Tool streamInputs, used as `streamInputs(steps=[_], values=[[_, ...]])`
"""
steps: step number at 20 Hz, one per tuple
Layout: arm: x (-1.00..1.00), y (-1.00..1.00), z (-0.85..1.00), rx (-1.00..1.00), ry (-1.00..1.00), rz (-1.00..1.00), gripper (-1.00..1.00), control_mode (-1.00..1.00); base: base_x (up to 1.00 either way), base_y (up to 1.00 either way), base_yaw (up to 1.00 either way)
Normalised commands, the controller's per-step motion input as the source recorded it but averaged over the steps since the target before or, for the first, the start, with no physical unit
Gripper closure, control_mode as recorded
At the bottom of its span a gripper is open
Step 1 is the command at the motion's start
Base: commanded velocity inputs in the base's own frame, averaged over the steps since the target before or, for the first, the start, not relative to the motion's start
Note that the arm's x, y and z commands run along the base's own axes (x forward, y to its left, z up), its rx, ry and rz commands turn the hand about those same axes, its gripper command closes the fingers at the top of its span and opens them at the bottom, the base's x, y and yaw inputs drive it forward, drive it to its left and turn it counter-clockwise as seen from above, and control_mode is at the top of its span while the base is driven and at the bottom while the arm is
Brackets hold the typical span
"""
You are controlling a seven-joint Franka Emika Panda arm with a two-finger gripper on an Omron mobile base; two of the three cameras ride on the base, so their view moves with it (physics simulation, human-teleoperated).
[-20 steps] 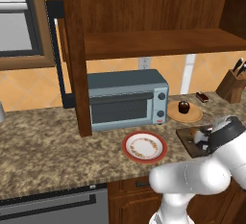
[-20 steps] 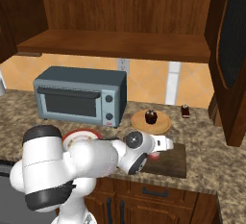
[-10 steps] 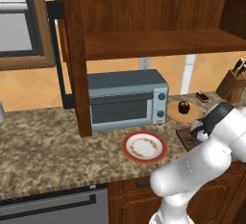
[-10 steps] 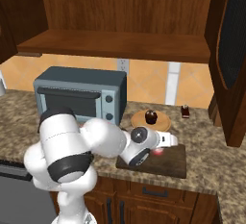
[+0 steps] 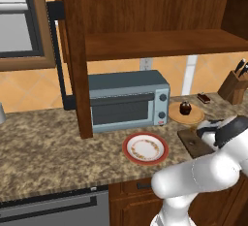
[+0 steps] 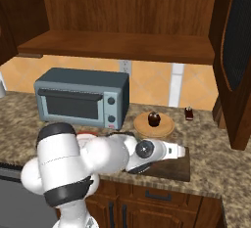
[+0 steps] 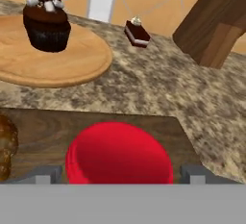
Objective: From the different types of pastries on the counter, select a croissant and place it on the cutting board. Then retrieve a jar of jam from the cabinet and place it alongside the croissant on the cutting board.
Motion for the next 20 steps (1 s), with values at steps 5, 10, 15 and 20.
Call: streamInputs(steps=[5, 10, 15, 20], values=[[-0.78, 0.28, -0.33, -0.25, -0.27, 0.0, -1.0, -1.0, 0.0, 0.0, 0.0], [-0.15, 0.44, -0.32, -0.29, -0.11, 0.0, -1.0, -1.0, 0.0, 0.0, 0.0], [-0.84, -0.01, 0.63, -0.03, -0.15, 0.0, -1.0, -1.0, 0.0, 0.0, 0.0], [-1.0, 0.0, 1.0, -0.02, -0.32, 0.0, -1.0, -1.0, 0.0, 0.0, 0.0]])
